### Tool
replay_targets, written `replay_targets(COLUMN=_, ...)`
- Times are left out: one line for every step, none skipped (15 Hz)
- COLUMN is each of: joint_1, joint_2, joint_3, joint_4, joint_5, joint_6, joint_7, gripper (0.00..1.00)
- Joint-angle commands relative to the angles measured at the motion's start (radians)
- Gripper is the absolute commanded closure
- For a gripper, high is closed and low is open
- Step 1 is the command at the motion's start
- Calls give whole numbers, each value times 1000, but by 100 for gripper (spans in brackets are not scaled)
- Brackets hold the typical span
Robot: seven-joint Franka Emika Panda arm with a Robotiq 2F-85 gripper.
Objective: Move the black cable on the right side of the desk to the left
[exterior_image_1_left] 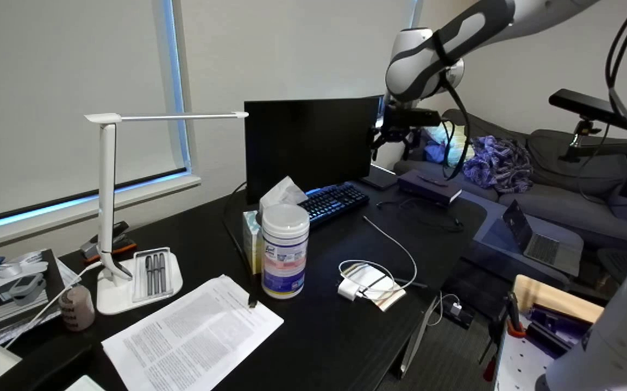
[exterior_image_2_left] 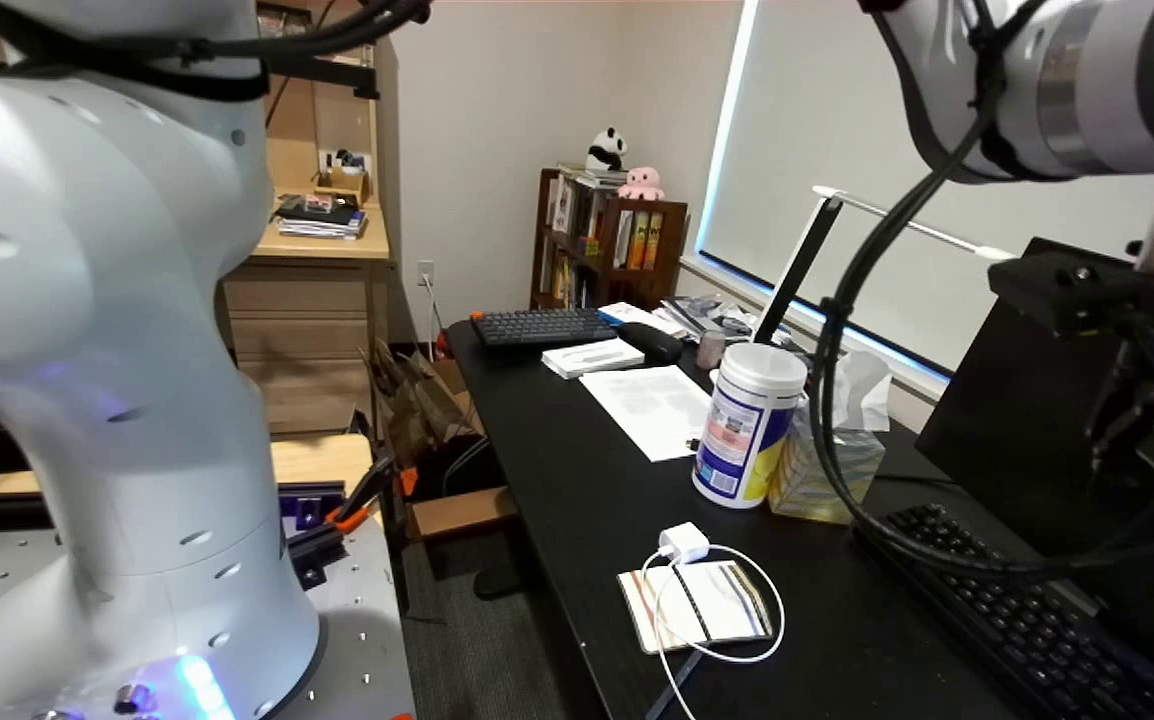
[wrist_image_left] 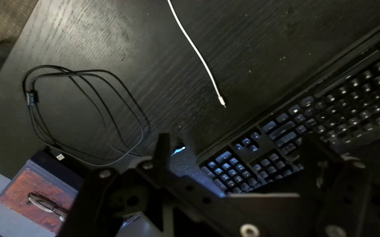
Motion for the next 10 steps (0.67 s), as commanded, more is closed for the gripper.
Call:
replay_targets(joint_1=-17, joint_2=130, joint_3=-47, joint_4=126, joint_5=53, joint_6=-59, joint_7=37, gripper=0)
replay_targets(joint_1=-23, joint_2=164, joint_3=-63, joint_4=155, joint_5=67, joint_6=-63, joint_7=48, gripper=0)
replay_targets(joint_1=-37, joint_2=195, joint_3=-75, joint_4=184, joint_5=94, joint_6=-71, joint_7=37, gripper=0)
replay_targets(joint_1=-45, joint_2=221, joint_3=-84, joint_4=206, joint_5=116, joint_6=-67, joint_7=42, gripper=0)
replay_targets(joint_1=-66, joint_2=253, joint_3=-89, joint_4=232, joint_5=152, joint_6=-59, joint_7=21, gripper=0)
replay_targets(joint_1=-82, joint_2=277, joint_3=-90, joint_4=254, joint_5=186, joint_6=-59, joint_7=11, gripper=0)
replay_targets(joint_1=-101, joint_2=306, joint_3=-93, joint_4=277, joint_5=214, joint_6=-61, joint_7=9, gripper=0)
replay_targets(joint_1=-117, joint_2=330, joint_3=-95, joint_4=296, joint_5=239, joint_6=-56, joint_7=10, gripper=0)
replay_targets(joint_1=-134, joint_2=356, joint_3=-95, joint_4=315, joint_5=262, joint_6=-55, joint_7=6, gripper=0)
replay_targets(joint_1=-151, joint_2=379, joint_3=-93, joint_4=334, joint_5=283, joint_6=-56, joint_7=-1, gripper=0)
